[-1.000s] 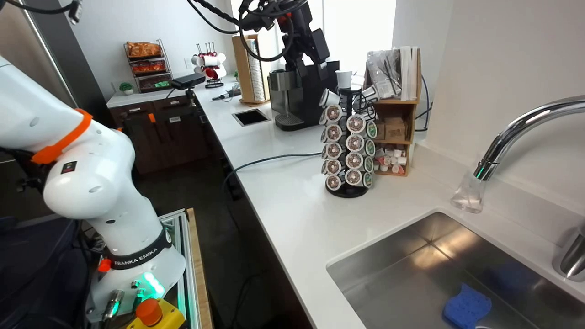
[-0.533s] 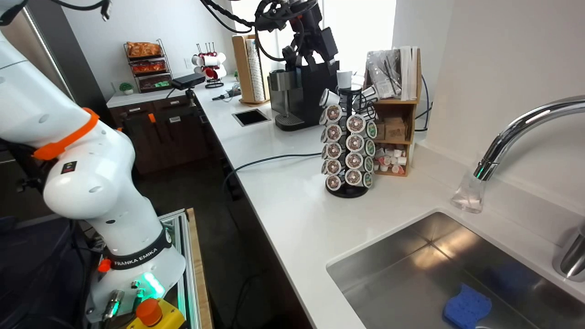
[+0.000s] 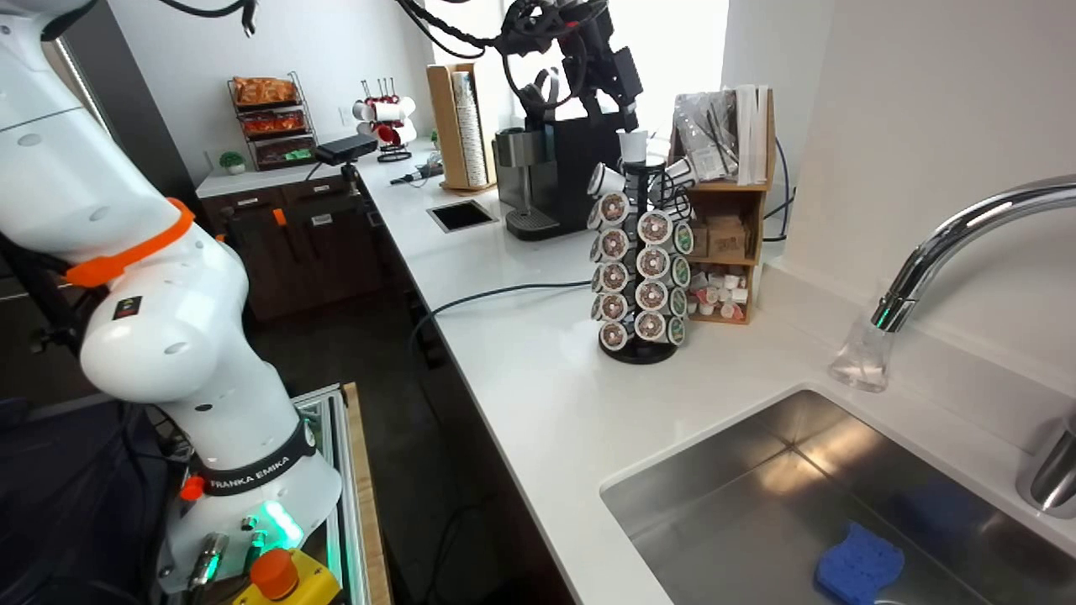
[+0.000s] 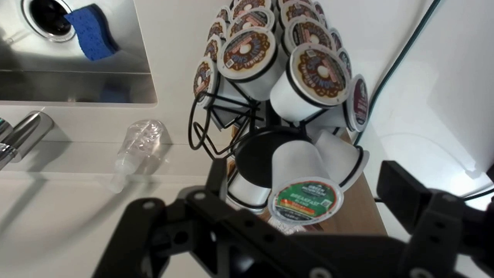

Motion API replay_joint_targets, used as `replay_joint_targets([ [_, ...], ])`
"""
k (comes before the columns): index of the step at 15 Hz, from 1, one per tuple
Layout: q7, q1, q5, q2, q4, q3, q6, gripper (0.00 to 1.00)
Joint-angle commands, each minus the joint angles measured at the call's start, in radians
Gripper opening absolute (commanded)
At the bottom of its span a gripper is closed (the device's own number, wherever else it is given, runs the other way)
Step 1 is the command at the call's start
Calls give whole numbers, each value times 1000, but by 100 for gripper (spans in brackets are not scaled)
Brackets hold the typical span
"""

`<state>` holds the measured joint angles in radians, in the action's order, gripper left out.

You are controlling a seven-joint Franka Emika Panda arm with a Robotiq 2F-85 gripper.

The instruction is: Remove the container from the top of the rack and put inside a slot in the rack

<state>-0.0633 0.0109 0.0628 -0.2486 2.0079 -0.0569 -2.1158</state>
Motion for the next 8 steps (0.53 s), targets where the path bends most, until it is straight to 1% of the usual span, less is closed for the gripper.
replay_joint_targets([
  [1, -37, -6, 6, 48, -37, 2, -24, 100],
  [2, -44, -5, 8, 56, -41, 2, -28, 100],
  [3, -48, -7, 6, 61, -42, 1, -34, 96],
  [4, -50, -7, 6, 66, -43, 1, -41, 90],
  [5, -55, -7, 10, 71, -43, 0, -52, 87],
  [7, -61, -8, 14, 78, -47, -1, -62, 73],
  [8, -63, -9, 16, 81, -49, -1, -71, 70],
])
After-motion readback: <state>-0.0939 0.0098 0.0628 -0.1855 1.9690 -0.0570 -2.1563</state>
